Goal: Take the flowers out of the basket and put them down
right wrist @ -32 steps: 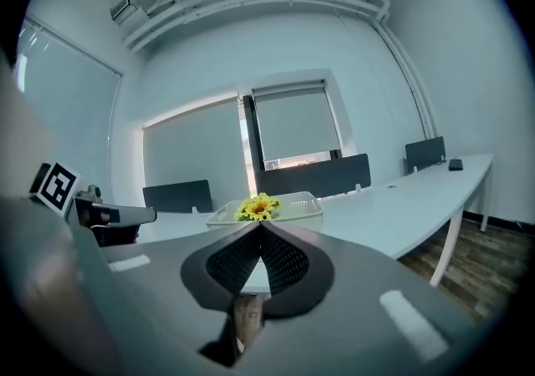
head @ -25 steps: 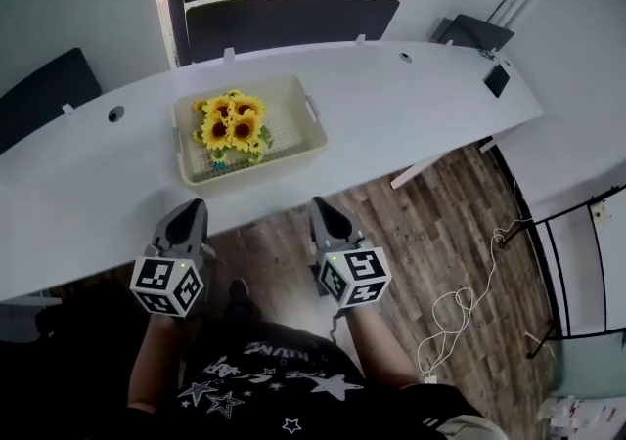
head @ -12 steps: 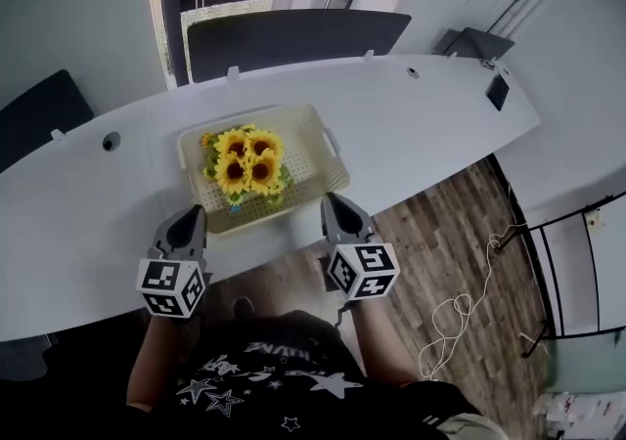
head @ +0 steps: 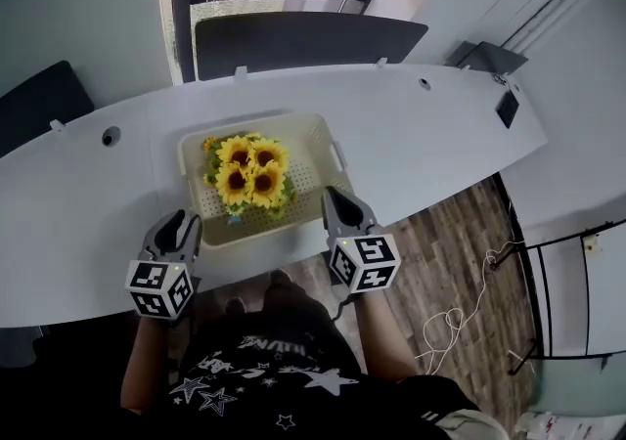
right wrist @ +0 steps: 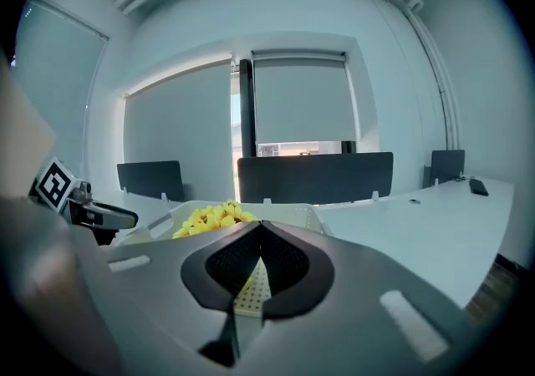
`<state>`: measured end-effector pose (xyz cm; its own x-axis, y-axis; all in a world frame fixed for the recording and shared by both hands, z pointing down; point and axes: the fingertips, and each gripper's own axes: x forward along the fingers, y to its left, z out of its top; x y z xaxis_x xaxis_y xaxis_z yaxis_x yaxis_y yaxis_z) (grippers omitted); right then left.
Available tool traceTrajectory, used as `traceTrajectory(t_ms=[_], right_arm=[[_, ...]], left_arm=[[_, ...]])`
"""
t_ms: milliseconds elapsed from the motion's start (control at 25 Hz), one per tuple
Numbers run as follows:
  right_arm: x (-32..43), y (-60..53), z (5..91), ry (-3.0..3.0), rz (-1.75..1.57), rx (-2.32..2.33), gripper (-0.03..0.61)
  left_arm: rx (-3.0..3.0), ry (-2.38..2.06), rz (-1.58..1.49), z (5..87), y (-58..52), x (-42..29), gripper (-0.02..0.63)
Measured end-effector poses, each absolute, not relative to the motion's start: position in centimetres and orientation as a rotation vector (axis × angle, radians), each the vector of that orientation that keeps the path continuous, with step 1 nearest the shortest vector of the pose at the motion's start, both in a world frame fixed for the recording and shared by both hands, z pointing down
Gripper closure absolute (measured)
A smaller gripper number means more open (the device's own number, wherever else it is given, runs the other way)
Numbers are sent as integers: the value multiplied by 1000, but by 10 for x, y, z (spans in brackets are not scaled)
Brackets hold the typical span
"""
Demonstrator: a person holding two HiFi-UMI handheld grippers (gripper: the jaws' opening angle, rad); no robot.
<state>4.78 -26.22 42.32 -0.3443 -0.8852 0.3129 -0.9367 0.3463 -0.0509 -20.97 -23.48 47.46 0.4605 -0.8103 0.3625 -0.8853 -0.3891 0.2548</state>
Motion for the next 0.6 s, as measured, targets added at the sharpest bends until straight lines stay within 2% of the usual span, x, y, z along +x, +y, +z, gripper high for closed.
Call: traceTrajectory(t_ms=[120, 600], right_arm=[[48, -278, 427, -2393, 316, 1535, 575], [25, -323, 455, -2297, 302, 1075, 575]], left_arm=[[2266, -1435, 291, 482, -233, -207, 471], [2058, -1581, 430, 501, -241, -206, 460]])
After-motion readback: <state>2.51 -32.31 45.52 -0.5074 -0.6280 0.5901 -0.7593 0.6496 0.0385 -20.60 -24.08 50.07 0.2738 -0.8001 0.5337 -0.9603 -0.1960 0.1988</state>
